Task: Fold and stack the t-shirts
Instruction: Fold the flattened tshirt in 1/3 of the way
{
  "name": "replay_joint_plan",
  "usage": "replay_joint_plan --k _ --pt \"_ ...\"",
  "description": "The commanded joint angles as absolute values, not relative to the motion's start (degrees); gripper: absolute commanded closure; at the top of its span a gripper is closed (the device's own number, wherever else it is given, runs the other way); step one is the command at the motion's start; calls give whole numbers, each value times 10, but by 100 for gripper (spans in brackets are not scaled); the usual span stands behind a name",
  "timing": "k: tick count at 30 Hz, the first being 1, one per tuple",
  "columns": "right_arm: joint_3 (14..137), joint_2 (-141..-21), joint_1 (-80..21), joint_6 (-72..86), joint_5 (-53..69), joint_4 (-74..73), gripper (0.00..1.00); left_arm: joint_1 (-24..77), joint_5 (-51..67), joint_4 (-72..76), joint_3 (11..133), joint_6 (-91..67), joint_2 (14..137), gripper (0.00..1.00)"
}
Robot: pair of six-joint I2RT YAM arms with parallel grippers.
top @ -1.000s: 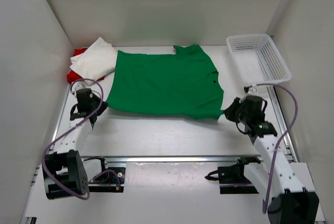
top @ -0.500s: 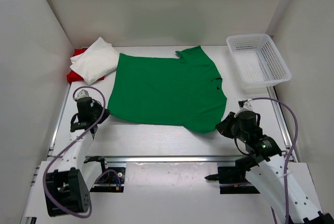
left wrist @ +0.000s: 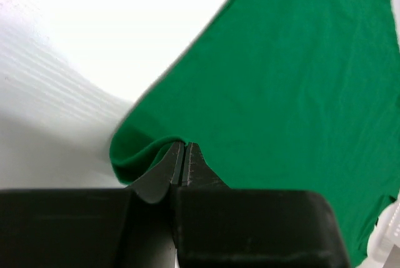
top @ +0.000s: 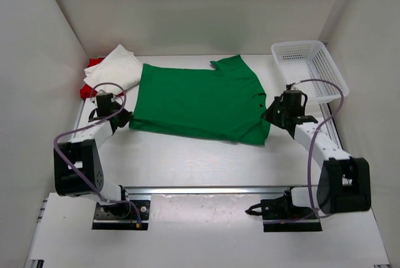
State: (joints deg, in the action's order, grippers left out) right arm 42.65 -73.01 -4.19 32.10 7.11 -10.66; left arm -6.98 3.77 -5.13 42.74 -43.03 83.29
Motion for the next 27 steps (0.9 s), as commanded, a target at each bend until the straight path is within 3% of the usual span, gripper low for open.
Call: replay_joint_plan --k 1,12,23,27 --pt "488 -792 -36 304 78 -15 100 -71 31 -34 458 -444 866 100" --pt "648 -963 -28 263 85 -29 100 -57 17 -36 533 -442 944 100" --pt "731 -1074 -11 249 87 -32 100 -63 39 -5 560 -455 1003 100" --pt "737 -1085 -7 258 89 -20 100 -59 29 33 555 -456 999 94"
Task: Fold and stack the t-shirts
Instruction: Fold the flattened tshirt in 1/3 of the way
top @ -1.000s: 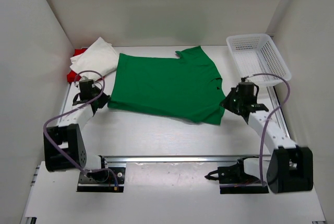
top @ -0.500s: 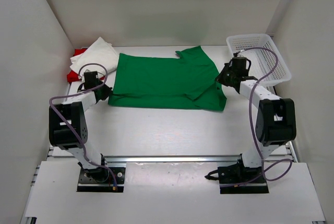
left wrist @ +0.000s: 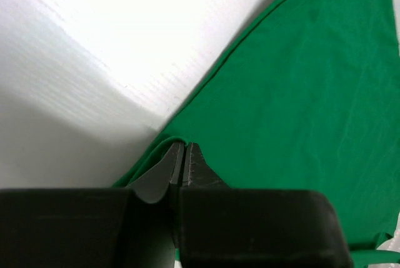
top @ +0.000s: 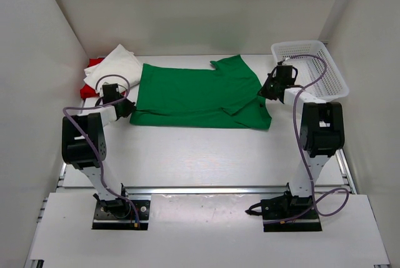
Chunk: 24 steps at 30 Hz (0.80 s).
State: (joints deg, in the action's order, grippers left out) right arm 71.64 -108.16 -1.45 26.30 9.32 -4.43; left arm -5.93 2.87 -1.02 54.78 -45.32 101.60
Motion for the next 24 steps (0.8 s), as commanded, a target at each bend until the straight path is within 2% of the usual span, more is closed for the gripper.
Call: replay_joint_plan --k 1,3,5,7,11,13,15,17,20,22,24 --pt "738 -1088 -11 257 90 -18 100 -56 26 30 558 -447 1004 91" --pt "737 -1082 -15 258 81 -25 100 -55 31 12 576 -435 1016 82" --pt "725 -1066 -19 258 70 -16 95 -67 40 5 575 -443 1008 72" --pt "715 -1043 -20 255 53 -9 84 -73 43 41 537 -453 984 65" --pt "664 -967 -25 265 49 9 75 -73 12 76 497 -454 893 52" --pt "632 -915 -33 275 40 22 72 -56 2 49 490 -439 856 53" --pt "563 -871 -38 292 29 37 74 -49 1 50 458 -445 829 56" --pt "505 -826 -46 304 25 54 100 -50 21 63 407 -464 803 59" --pt "424 -767 -59 329 5 60 100 -60 32 95 318 -490 779 61" --pt "375 -749 -52 335 2 64 100 -71 50 98 305 -495 786 61" --pt "353 -742 -37 339 11 62 95 -79 59 89 305 -491 802 61"
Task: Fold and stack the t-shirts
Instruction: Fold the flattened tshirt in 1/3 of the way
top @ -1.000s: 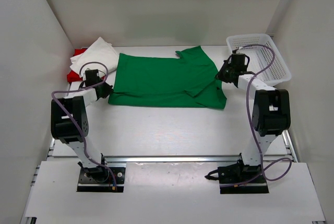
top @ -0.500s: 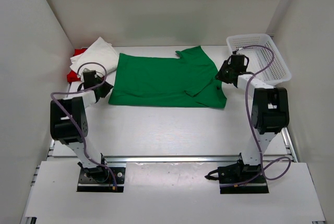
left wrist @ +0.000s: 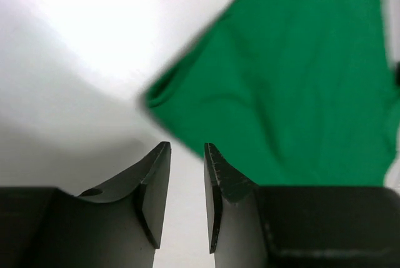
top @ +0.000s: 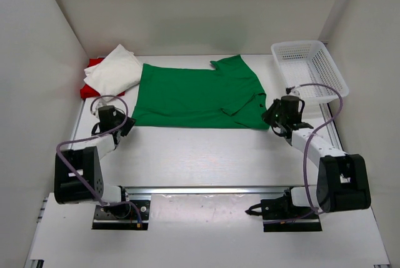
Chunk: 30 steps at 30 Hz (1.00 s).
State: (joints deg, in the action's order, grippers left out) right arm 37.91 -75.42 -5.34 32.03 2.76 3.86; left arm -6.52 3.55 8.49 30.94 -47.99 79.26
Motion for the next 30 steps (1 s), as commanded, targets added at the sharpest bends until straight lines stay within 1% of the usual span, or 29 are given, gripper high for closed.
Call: replay_joint_plan --k 1,3,4,6,7,8,10,12,13,16,17,18,20,21,22,23,24,27,28,29,30 --pt "345 -742 -31 340 18 55 92 -73 62 84 308 -491 816 61" --pt "329 -740 -28 339 11 49 83 -72 69 89 309 -492 831 61" --pt "315 -737 -26 337 4 47 80 -70 69 90 304 -492 839 62" --pt "294 -724 -27 333 -13 53 72 -70 70 100 302 -497 845 61" --pt "280 -721 -20 330 -10 70 70 -71 70 101 301 -497 852 60" --pt "270 -726 -11 323 18 92 68 -69 69 105 300 -493 857 60" --pt "279 -737 -2 315 47 100 67 -67 69 108 302 -504 866 63" --pt "295 -752 -11 295 37 97 68 -59 66 113 309 -509 876 66" --pt "304 -755 -13 291 32 98 68 -60 62 113 311 -509 877 70" --pt "319 -766 -22 286 36 97 69 -53 59 116 320 -509 890 78" --pt "323 -769 -28 277 26 100 68 -53 59 118 318 -511 895 82" --pt "326 -775 -30 274 19 105 68 -53 60 114 319 -509 897 83" --pt "331 -789 -22 270 31 108 67 -53 56 119 321 -507 898 89" --pt "336 -798 -15 272 50 113 67 -54 50 120 318 -505 898 92" --pt "336 -809 -14 272 55 112 70 -54 49 120 323 -507 899 94" --pt "342 -812 -15 274 54 109 76 -54 47 119 324 -505 898 97" --pt "345 -823 -16 269 48 107 80 -48 43 118 325 -505 897 99" --pt "358 -836 -17 272 58 112 88 -51 45 117 328 -503 899 100" --pt "361 -839 -15 273 61 111 96 -52 43 119 325 -504 897 100" --pt "365 -842 -15 276 56 112 100 -53 45 123 326 -504 896 100" --pt "369 -845 -14 272 48 111 100 -54 47 120 330 -504 896 100"
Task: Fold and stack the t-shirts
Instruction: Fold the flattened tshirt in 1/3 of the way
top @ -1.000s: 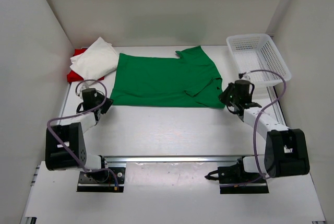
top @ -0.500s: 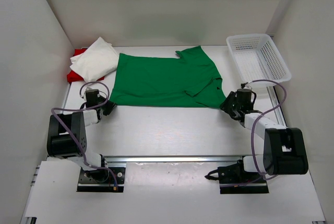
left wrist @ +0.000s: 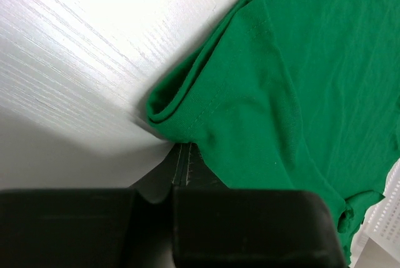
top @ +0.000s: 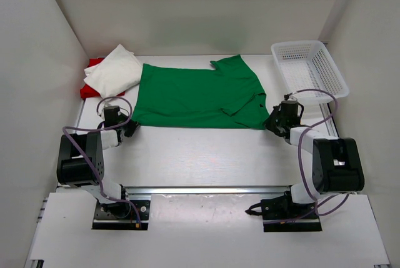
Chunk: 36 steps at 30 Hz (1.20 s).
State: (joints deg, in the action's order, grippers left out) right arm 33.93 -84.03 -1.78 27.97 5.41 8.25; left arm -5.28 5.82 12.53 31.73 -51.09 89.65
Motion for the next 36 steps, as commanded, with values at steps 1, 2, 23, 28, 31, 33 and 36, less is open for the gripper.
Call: replay_joint_plan --k 1,2,23,28,31,33,36 --pt "373 -840 -13 272 46 110 100 -54 40 120 330 -504 895 100" --pt "381 -843 -15 272 40 107 100 -54 43 120 330 -502 893 100" --pt "414 -788 -27 262 -32 62 69 -64 41 111 295 -517 805 84" --pt "403 -787 -83 256 -46 62 91 11 -17 94 296 -483 736 88" --pt "429 -843 -83 257 13 65 100 102 -49 81 361 -449 781 87" --pt "452 -876 -87 254 26 58 100 137 -54 68 405 -433 831 88" --pt "479 -924 -90 245 45 51 100 137 -17 68 455 -443 917 90"
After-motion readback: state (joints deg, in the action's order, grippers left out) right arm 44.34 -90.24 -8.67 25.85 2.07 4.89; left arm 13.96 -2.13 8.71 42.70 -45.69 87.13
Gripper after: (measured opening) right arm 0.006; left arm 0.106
